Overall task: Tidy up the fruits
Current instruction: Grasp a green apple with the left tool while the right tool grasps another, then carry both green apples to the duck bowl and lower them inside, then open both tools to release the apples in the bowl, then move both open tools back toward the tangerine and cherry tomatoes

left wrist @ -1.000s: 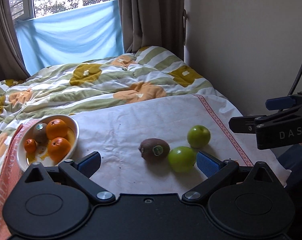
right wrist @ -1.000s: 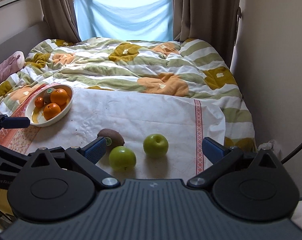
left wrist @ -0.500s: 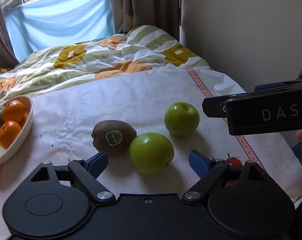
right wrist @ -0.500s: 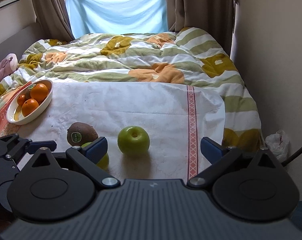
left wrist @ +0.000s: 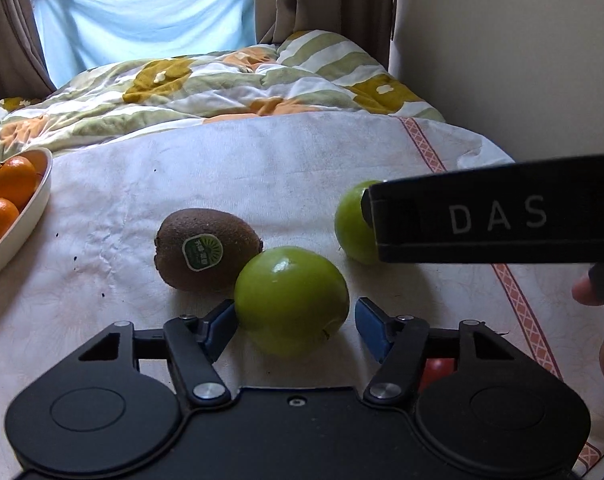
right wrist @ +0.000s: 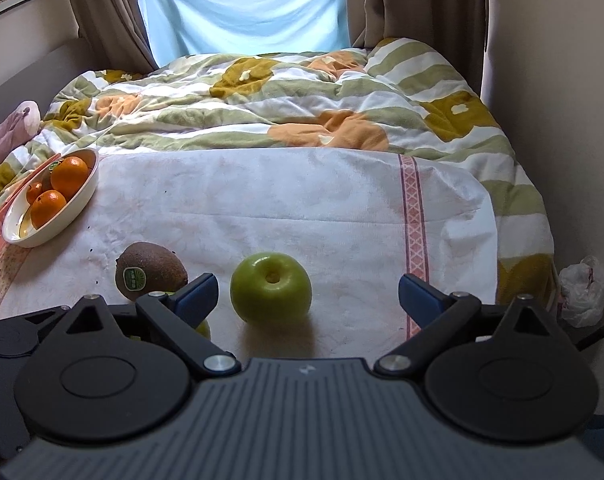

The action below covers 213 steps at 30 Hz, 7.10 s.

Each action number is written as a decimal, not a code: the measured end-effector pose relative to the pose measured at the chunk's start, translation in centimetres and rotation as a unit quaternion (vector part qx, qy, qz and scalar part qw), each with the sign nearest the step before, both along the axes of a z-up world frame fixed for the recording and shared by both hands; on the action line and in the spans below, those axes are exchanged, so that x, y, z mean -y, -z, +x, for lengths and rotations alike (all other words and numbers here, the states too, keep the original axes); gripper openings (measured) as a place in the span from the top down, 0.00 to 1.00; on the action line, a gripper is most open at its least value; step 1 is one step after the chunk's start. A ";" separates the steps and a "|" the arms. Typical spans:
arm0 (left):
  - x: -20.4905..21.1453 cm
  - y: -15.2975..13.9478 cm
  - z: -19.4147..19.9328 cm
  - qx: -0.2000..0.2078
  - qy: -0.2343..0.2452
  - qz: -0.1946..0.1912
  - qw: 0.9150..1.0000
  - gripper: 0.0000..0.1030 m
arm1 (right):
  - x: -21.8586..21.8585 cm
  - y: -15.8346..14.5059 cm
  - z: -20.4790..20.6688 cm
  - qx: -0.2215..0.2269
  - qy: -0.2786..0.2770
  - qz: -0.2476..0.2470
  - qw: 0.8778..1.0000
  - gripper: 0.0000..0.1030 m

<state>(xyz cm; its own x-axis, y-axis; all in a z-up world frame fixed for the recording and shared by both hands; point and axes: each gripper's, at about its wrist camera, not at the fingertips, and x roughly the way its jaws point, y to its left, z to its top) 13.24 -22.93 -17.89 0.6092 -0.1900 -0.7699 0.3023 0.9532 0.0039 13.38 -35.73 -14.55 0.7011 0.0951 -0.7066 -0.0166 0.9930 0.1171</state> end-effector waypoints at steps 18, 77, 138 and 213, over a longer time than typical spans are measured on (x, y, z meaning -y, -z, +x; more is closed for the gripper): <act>-0.8 -0.1 -0.2 0.008 0.009 -0.001 1.000 0.41 | -0.7 2.1 1.2 -0.019 -0.020 0.015 0.999 0.15; -23.5 -16.0 2.3 0.098 -0.112 -0.015 0.989 0.41 | -18.5 -12.4 2.4 0.049 -0.084 0.032 0.995 0.34; -37.1 -7.3 10.7 0.022 -0.016 -0.001 1.000 0.01 | -34.7 -4.1 14.3 -0.042 -0.134 0.014 0.990 0.34; -12.4 -13.0 -6.6 0.076 0.143 -0.028 0.986 0.04 | -5.5 -11.2 -9.8 0.034 0.011 -0.048 0.998 0.00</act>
<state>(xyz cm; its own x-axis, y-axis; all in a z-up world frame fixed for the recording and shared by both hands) 6.62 -10.54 -4.92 0.6319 -0.4104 -0.6575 0.5595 0.8285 0.0206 3.55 -30.25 -3.38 0.7488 0.0139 -0.6627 0.0006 0.9998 0.0217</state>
